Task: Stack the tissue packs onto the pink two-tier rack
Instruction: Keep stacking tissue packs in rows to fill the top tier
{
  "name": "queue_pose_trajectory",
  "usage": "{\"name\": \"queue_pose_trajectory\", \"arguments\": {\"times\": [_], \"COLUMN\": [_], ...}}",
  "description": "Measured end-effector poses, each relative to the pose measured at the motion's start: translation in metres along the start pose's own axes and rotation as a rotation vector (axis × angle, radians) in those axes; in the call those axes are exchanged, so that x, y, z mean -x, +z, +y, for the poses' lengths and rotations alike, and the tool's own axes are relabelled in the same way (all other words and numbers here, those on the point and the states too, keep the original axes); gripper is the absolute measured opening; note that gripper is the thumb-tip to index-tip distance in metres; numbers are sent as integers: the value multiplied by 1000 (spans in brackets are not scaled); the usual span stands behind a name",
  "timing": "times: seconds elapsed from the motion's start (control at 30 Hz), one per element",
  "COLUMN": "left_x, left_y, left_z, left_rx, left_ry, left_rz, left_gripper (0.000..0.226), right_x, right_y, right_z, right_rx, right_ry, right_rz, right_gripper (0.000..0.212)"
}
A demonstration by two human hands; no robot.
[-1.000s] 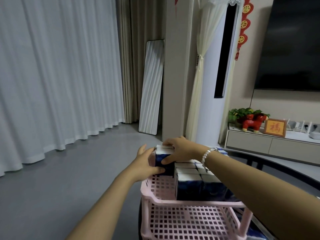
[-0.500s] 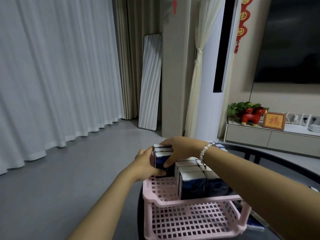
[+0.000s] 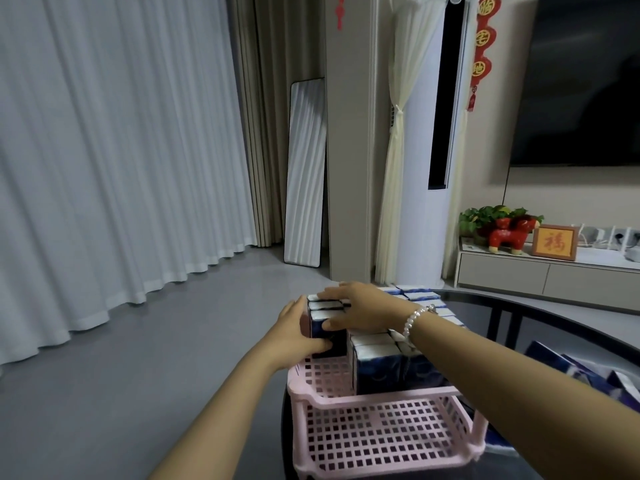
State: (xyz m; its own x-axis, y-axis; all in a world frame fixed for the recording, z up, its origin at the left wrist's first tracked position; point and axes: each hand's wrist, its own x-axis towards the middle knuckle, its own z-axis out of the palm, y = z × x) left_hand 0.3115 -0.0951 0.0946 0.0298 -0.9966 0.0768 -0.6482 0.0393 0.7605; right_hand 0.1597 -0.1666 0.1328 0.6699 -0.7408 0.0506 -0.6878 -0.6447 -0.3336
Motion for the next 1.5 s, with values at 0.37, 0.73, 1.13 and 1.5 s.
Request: {"name": "queue_pose_trajectory", "arguments": {"times": [0.37,0.73,1.13,1.5], "left_x": [66,109,118,113], "left_y": [32,147,303,386], "left_z": [50,145,179,155], "left_rx": [62,249,344,232], "left_ry": [74,213,163,-69], "left_rz": [323,228,-5,-83], "left_gripper": [47,21,18,26], "right_x": [85,251,387,418], "right_y": [-18,-34,8,69], "right_z": [-3,71,181,229], "right_rx": [-201,-302,-398,-448], "right_ry": [-39,99,445,721], "right_rz": [294,393,430,408], "right_gripper": [35,22,18,36]}}
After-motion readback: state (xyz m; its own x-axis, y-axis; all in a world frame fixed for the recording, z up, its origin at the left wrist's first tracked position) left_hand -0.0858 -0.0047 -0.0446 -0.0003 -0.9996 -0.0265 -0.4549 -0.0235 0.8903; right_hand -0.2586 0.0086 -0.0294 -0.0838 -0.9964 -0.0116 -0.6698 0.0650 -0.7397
